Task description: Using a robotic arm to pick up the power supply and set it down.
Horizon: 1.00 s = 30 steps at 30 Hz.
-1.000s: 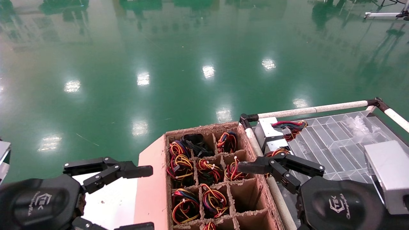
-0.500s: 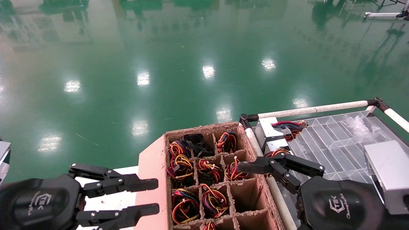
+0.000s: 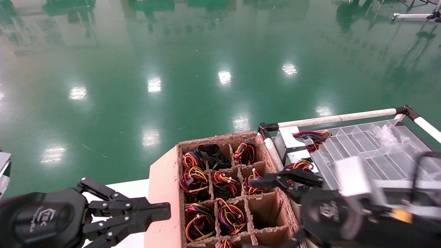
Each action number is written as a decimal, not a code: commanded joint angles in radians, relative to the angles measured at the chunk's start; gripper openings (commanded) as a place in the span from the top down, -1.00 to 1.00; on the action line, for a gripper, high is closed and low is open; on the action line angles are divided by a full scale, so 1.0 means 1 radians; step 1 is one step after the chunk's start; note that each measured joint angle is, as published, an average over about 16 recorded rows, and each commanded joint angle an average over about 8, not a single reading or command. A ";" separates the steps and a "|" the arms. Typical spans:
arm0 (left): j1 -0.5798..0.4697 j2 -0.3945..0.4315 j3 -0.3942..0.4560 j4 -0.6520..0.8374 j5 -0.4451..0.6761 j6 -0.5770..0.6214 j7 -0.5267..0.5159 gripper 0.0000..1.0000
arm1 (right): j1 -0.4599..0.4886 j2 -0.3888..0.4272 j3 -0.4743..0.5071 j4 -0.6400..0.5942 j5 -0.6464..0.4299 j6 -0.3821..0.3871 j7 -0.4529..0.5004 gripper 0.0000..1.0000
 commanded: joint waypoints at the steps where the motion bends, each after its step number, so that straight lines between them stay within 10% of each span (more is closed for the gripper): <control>1: 0.000 0.000 0.000 0.000 0.000 0.000 0.000 -0.92 | 0.043 -0.027 -0.031 -0.041 -0.055 -0.014 -0.008 -1.00; 6: 0.000 0.000 0.000 0.000 0.000 0.000 0.000 -1.00 | 0.160 -0.128 -0.116 -0.229 -0.185 -0.022 -0.087 -0.96; 15: 0.000 0.000 0.000 0.000 0.000 0.000 0.000 -1.00 | 0.321 -0.292 -0.199 -0.575 -0.338 0.051 -0.280 0.98; 30: 0.000 0.000 0.000 0.000 0.000 0.000 0.000 -1.00 | 0.409 -0.445 -0.215 -0.853 -0.391 0.196 -0.450 1.00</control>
